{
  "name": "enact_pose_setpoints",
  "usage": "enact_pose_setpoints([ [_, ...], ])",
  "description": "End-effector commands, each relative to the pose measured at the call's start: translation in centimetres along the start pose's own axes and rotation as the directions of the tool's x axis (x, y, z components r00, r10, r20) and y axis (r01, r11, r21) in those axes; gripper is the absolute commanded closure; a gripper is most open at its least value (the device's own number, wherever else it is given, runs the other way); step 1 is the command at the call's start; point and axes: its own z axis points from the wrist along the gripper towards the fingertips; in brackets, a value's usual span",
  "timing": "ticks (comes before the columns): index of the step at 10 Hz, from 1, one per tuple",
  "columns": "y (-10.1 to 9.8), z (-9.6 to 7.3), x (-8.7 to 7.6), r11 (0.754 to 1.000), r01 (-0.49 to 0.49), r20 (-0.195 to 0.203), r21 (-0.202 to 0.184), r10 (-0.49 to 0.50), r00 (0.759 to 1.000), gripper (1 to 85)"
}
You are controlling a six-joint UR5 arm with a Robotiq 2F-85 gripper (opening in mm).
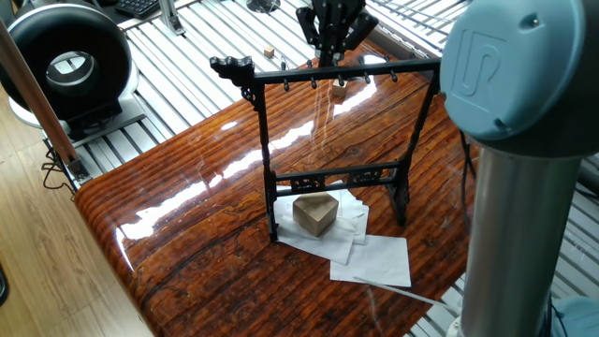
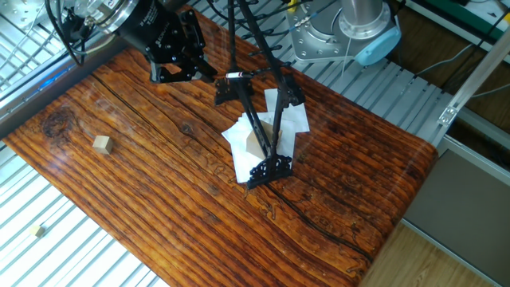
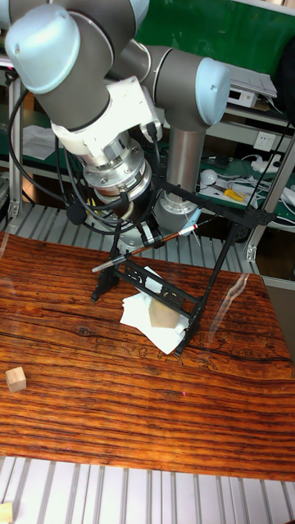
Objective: Place the brush on the pen rack
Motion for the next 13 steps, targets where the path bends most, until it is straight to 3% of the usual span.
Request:
enact_pose_setpoints([
  [1,-0.2,-0.5,-0.7,1.000,-0.014,0.005,-0.005,0.014,1.000,84.7],
  [7,-0.1,-0.4,-1.2,0.999,-0.049,-0.008,0.019,0.049,0.999,84.7],
  [13,0.1,-0.4,-0.1,0.999,-0.034,-0.003,0.025,0.035,0.999,84.7],
])
